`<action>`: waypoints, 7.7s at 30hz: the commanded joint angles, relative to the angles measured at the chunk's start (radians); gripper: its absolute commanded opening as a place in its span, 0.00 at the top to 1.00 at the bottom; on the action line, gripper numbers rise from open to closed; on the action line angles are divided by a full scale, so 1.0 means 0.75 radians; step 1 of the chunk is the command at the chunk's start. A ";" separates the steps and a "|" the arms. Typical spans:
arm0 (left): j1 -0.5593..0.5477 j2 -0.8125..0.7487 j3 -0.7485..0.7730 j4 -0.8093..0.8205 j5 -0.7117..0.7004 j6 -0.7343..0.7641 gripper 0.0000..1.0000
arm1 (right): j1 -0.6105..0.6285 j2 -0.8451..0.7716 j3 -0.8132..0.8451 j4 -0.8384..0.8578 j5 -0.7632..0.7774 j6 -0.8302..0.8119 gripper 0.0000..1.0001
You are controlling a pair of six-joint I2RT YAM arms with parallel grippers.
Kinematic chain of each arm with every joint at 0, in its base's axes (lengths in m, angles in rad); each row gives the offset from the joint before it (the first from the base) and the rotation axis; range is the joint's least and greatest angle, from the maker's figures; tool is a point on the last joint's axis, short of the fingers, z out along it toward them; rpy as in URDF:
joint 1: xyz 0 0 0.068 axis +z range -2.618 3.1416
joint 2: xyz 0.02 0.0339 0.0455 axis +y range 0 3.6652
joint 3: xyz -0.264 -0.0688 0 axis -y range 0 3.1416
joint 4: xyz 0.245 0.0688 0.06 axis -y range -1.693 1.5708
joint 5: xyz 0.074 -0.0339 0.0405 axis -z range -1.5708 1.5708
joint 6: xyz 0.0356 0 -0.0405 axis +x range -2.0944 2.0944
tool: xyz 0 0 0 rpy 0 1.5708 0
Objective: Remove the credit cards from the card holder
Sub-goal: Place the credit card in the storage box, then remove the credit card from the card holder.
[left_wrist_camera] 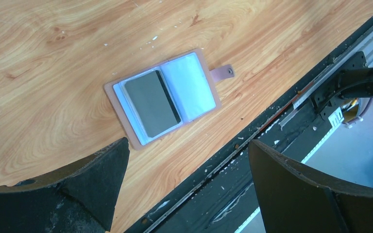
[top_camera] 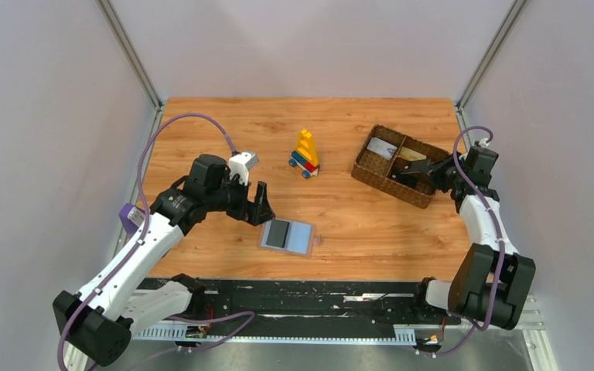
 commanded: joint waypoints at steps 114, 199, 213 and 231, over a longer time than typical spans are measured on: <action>-0.026 0.585 -0.406 0.598 -0.010 -0.339 0.70 | 1.397 0.355 -0.012 0.368 -0.051 0.278 0.69; -0.031 0.610 -0.522 0.745 0.050 -0.454 0.96 | 1.367 0.573 -0.061 0.583 -0.235 0.119 1.00; -0.031 0.630 -0.493 0.634 -0.058 -0.433 0.97 | 1.250 0.497 -0.166 0.567 -0.353 0.060 1.00; -0.030 0.648 -0.514 0.708 0.022 -0.465 0.97 | 1.329 0.581 -0.088 0.565 -0.306 0.099 0.81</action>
